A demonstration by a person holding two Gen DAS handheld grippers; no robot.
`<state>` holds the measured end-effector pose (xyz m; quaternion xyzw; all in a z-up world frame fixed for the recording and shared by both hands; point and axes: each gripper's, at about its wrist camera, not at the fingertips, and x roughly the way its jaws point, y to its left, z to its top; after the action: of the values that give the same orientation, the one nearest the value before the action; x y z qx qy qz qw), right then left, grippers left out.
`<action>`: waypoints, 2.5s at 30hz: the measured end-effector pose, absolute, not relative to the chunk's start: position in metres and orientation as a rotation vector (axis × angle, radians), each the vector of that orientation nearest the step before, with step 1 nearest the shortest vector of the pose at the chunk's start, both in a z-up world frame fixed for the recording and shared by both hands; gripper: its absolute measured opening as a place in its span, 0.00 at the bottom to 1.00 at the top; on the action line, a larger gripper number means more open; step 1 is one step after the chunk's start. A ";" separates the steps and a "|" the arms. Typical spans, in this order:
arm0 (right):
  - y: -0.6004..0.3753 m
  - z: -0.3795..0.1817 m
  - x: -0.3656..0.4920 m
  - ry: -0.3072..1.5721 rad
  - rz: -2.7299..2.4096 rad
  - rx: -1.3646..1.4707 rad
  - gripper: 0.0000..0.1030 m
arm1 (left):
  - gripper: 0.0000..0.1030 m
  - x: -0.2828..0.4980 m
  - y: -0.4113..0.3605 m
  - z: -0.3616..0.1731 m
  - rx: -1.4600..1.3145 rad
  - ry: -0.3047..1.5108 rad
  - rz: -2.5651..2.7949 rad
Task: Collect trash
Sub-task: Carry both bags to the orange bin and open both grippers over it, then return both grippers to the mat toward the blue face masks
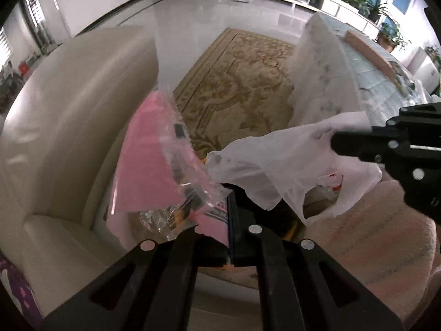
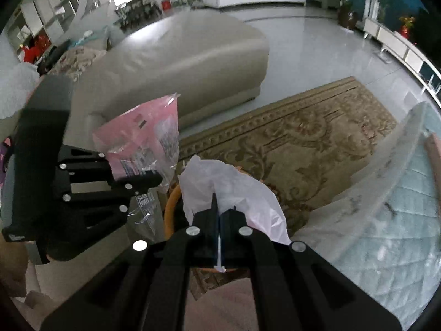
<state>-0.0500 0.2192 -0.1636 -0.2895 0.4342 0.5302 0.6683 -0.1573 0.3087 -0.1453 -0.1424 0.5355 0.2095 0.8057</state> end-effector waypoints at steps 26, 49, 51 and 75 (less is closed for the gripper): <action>0.272 -0.246 -0.035 1.214 1.033 -0.834 0.43 | 0.71 -0.153 0.335 -0.218 -0.345 1.259 0.496; 0.147 -0.124 0.012 1.010 0.984 -0.491 0.52 | 0.79 -0.114 0.259 -0.135 -0.209 1.163 0.380; 0.120 -0.112 0.023 0.983 0.930 -0.470 0.56 | 0.79 -0.088 0.232 -0.121 -0.141 1.142 0.330; -0.130 -0.133 0.210 1.003 0.536 -0.228 0.56 | 0.79 0.137 0.028 -0.132 0.067 1.152 -0.007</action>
<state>0.2096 -0.1300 -0.1333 -0.1078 0.4737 0.2535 0.8365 0.1368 0.0279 -0.1323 0.0318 0.5445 -0.0033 0.8381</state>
